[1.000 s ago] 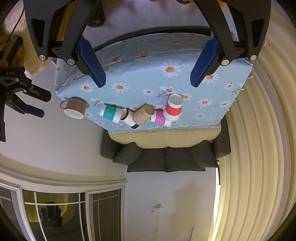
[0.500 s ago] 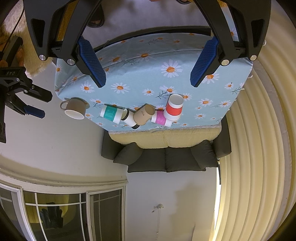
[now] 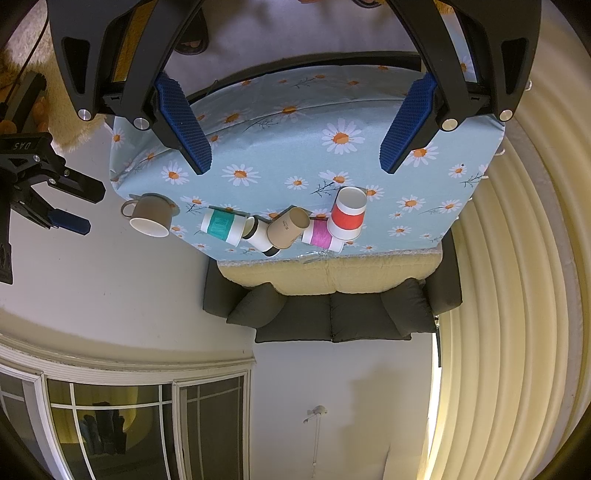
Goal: Flip cup upright
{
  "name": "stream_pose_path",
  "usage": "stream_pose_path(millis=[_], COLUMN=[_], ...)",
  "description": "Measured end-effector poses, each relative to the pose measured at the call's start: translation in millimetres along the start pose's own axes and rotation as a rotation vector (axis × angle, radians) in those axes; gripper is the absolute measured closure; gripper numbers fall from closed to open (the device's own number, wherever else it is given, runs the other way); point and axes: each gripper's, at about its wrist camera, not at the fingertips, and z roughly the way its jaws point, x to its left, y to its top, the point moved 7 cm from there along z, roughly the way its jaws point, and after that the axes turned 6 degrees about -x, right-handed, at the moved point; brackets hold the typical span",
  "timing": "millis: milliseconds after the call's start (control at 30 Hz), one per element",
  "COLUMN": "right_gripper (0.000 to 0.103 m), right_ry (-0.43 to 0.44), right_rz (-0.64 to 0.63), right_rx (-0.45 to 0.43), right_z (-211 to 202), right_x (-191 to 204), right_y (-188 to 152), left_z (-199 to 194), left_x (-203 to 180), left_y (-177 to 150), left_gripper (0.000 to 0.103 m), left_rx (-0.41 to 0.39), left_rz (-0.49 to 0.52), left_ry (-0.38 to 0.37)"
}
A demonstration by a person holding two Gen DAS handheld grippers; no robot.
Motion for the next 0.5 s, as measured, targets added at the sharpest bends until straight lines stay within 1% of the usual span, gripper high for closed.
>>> stream_pose_path(millis=[500], right_gripper=[0.005], right_ry=[-0.002], right_rz=[0.000], right_rx=[0.002], right_z=[0.6], right_x=[-1.0], right_y=[-0.3], left_z=[-0.5], left_x=[-0.7], left_y=[-1.2], left_gripper=[0.013], left_rx=[0.002], left_rz=[0.000], left_ry=[0.001])
